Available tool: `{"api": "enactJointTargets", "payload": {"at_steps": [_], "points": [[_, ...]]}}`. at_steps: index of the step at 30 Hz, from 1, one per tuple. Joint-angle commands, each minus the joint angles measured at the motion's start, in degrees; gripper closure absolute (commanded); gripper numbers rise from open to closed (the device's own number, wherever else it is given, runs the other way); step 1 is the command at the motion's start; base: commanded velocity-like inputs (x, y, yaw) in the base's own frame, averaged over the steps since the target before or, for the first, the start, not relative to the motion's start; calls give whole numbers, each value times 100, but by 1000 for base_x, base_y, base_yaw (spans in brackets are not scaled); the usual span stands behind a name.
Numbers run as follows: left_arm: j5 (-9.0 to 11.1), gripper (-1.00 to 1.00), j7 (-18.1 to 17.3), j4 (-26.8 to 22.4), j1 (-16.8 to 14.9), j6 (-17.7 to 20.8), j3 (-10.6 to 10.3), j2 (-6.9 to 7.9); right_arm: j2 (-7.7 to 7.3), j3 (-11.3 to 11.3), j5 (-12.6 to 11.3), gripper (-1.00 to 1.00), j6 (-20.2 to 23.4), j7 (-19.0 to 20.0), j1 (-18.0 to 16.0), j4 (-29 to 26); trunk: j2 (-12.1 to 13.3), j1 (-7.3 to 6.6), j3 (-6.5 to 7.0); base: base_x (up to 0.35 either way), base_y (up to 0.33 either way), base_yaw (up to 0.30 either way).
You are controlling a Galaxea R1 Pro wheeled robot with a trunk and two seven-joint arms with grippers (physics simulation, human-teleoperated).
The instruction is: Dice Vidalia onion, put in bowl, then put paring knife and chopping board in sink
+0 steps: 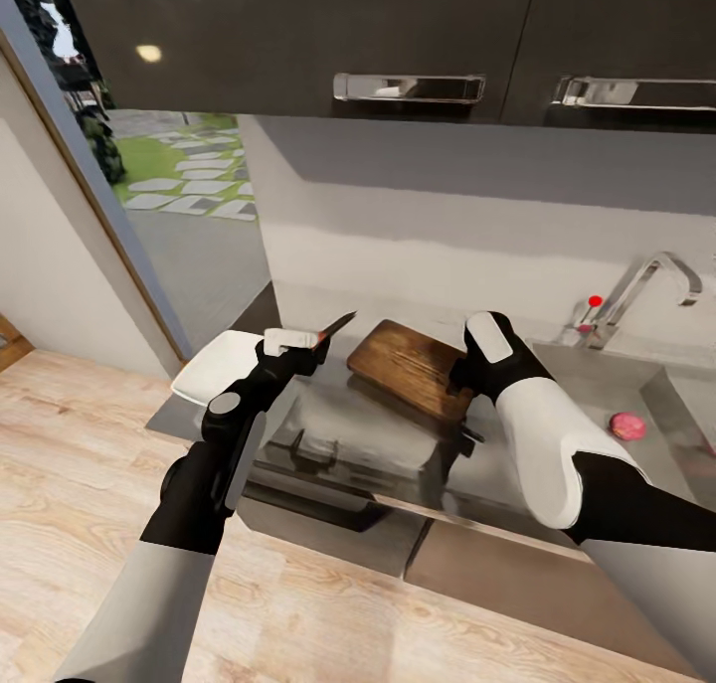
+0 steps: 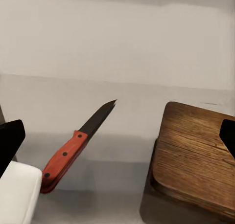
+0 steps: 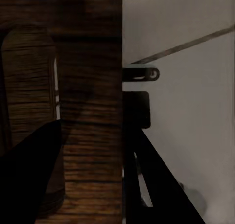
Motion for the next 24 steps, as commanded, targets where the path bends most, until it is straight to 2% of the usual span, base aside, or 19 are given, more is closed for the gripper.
{"api": "enactJointTargets", "payload": {"at_steps": [1, 5, 8, 15, 17, 18, 20, 24], "points": [[-3, -100, -22, -9, -4, 35, 6, -2, -1, -17, -31, 100, 21, -50, -5, -10, -11, 3, -11, 0, -18, 1], [-3, -100, -26, -9, -4, 35, 6, -2, -196, -17, -30, 100, 27, -44, -5, -10, -11, 3, -11, 0, -4, 0], [-3, -100, -26, -7, -4, 35, 6, -2, -272, -17, -30, 100, 45, -43, -5, -10, -11, 3, -11, 0, 0, 0], [-3, -100, -25, 0, -4, 35, 6, -2, -323, -17, -30, 100, 89, -43, -5, -10, -11, 3, -11, 0, 0, 0], [-3, -100, -23, 0, -4, 35, 6, -2, -327, -17, -30, 100, 200, -43, -5, -10, -11, 3, -11, 0, 0, 0], [-3, -100, -25, 0, -4, 35, 6, -2, -331, -24, -30, 100, 580, -43, -5, -10, -11, 3, -11, 0, 0, 0], [-3, -100, -23, 0, -4, 35, 6, -2, -333, -35, -33, 100, 772, -43, -5, -13, -11, 3, -11, 0, 0, 0], [-3, -100, -25, 0, -4, 35, 6, -2, -334, -178, -34, 100, 948, -43, -5, -18, -11, 3, -11, 0, 0, 0]]}}
